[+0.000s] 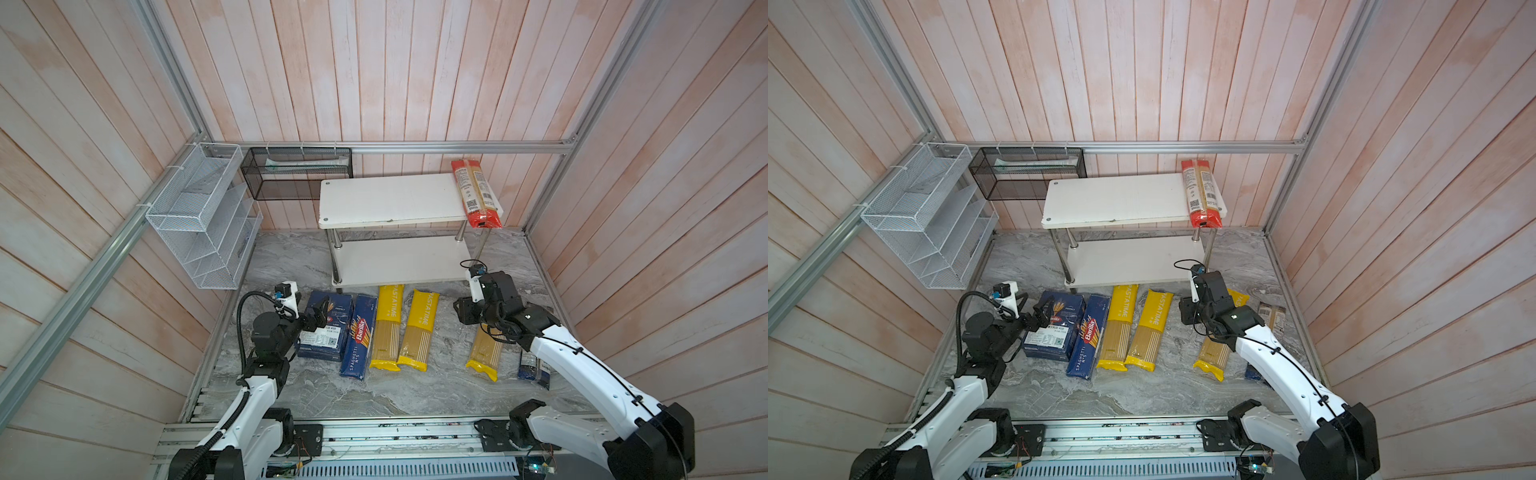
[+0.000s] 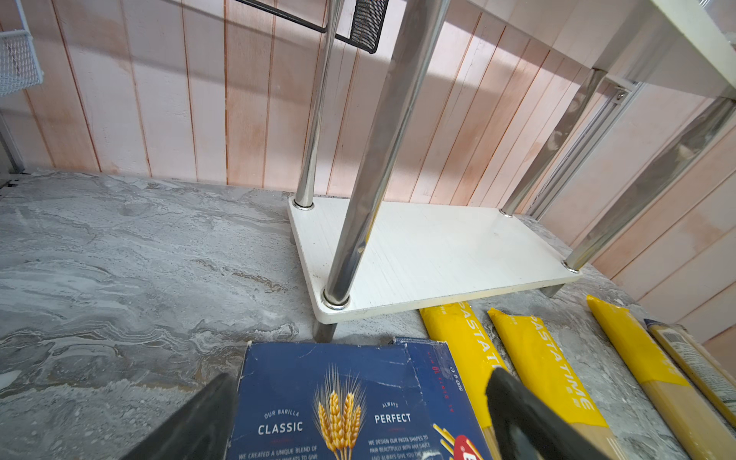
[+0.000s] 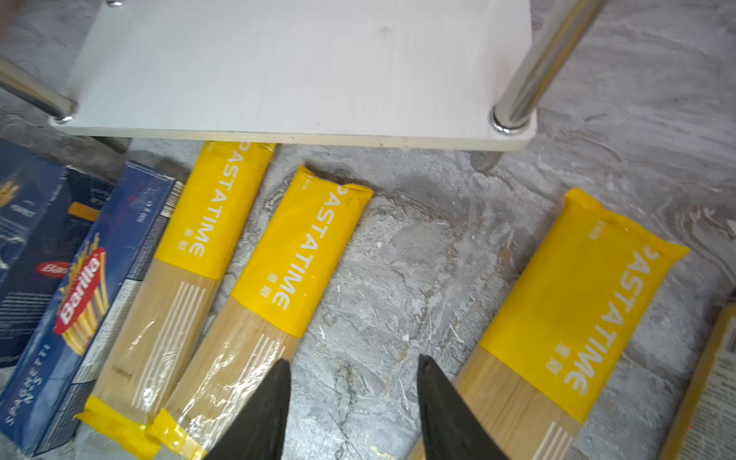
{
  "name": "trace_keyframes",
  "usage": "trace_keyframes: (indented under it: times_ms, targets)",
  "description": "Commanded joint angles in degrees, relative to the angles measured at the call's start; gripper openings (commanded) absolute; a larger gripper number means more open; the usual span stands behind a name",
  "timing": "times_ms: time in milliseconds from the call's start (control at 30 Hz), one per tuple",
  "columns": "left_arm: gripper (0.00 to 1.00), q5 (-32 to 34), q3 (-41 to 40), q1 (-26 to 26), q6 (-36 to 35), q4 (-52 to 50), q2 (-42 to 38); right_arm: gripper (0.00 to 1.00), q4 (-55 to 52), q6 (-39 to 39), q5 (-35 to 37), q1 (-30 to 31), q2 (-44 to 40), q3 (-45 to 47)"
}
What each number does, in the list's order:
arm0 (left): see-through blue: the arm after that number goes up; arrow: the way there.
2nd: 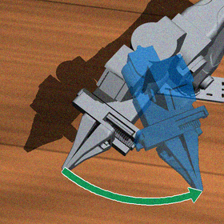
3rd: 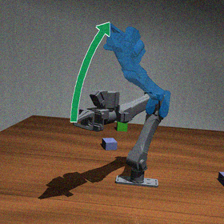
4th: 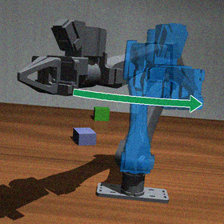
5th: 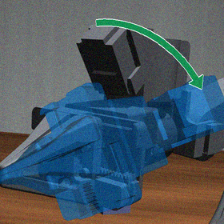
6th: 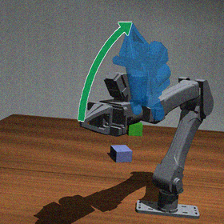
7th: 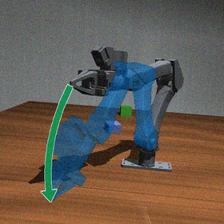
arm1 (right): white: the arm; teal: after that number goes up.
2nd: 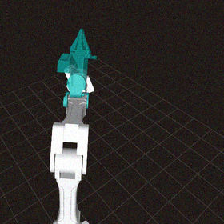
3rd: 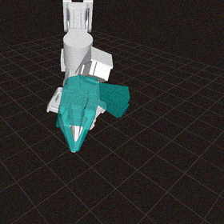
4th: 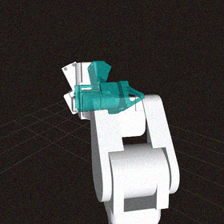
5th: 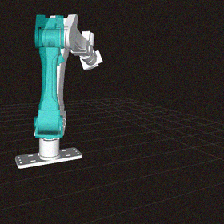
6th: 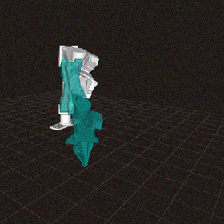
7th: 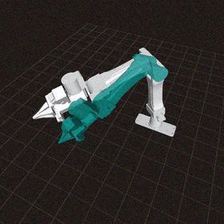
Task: Arrange pasta packages on shelves
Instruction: Pick up the pasta bag from the middle-right of the table.
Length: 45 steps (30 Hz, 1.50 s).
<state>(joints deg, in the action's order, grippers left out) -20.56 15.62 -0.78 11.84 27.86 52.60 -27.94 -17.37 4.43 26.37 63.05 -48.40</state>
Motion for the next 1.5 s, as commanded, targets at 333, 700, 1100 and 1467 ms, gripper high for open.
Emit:
trace_keyframes:
  times_ms: [333,700,1100,1467]
  targets:
    - [1.00,0.1,-0.7,-0.2,0.0,0.6,-0.1,0.58,3.8,-10.1,4.7,-8.3,-0.2,7.9]
    - [1.00,0.0,-0.5,-0.1,-0.1,0.6,0.1,0.72,5.2,-13.1,2.1,-16.0,-2.4,13.2]
    - [1.00,-0.1,-0.5,-0.1,-0.1,0.6,0.1,0.82,8.8,-20.1,6.5,-18.3,-2.5,19.9]
    - [1.00,-0.1,-0.7,-0.1,-0.1,0.6,-0.2,0.87,11.3,-21.7,7.6,-19.3,-0.7,21.4]
